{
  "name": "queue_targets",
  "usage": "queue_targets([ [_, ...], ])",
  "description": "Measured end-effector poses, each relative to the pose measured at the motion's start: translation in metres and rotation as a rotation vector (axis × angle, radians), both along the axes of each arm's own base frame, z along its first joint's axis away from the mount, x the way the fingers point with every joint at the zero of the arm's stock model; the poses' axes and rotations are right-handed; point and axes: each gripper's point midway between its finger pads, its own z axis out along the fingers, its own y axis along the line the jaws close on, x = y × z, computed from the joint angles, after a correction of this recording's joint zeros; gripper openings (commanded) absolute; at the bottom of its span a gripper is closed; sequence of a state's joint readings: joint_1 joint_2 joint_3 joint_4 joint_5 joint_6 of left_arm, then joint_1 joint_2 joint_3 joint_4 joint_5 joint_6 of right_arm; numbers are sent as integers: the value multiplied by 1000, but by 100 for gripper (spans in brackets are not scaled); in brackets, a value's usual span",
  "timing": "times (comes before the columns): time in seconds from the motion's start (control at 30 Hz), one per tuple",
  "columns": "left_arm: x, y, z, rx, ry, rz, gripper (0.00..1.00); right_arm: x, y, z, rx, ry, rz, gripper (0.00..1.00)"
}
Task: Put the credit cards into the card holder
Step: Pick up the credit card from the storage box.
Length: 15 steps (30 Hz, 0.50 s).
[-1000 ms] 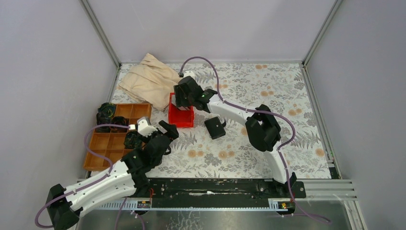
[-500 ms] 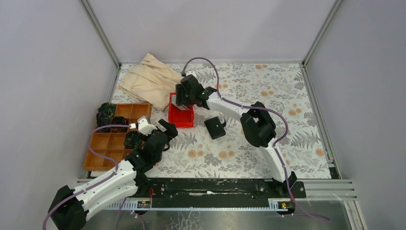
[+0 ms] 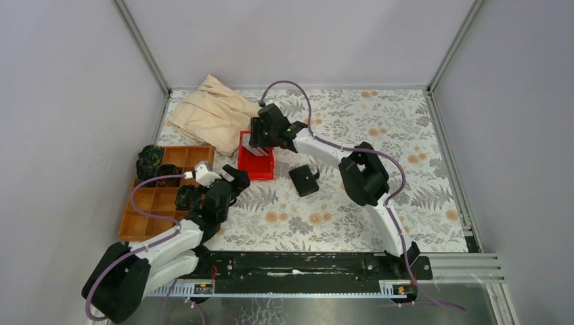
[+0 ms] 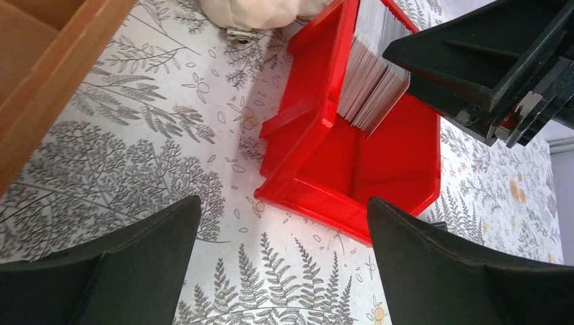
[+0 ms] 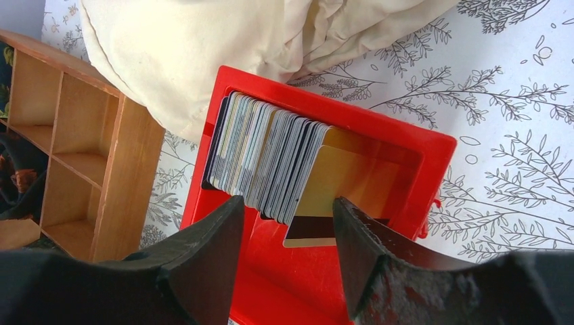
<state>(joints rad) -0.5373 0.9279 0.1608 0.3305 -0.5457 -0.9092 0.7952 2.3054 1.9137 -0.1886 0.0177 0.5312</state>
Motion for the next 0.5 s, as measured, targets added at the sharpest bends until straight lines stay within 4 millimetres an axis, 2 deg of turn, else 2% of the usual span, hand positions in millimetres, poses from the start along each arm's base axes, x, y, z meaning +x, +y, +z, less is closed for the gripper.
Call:
queue_targets([
  [0.27, 13, -8, -3, -28, -15, -30, 100, 3, -3, -1, 9, 12, -6, 44],
  [0.5, 20, -10, 3, -43, -47, -44, 100, 3, 0, 2, 27, 13, -3, 42],
])
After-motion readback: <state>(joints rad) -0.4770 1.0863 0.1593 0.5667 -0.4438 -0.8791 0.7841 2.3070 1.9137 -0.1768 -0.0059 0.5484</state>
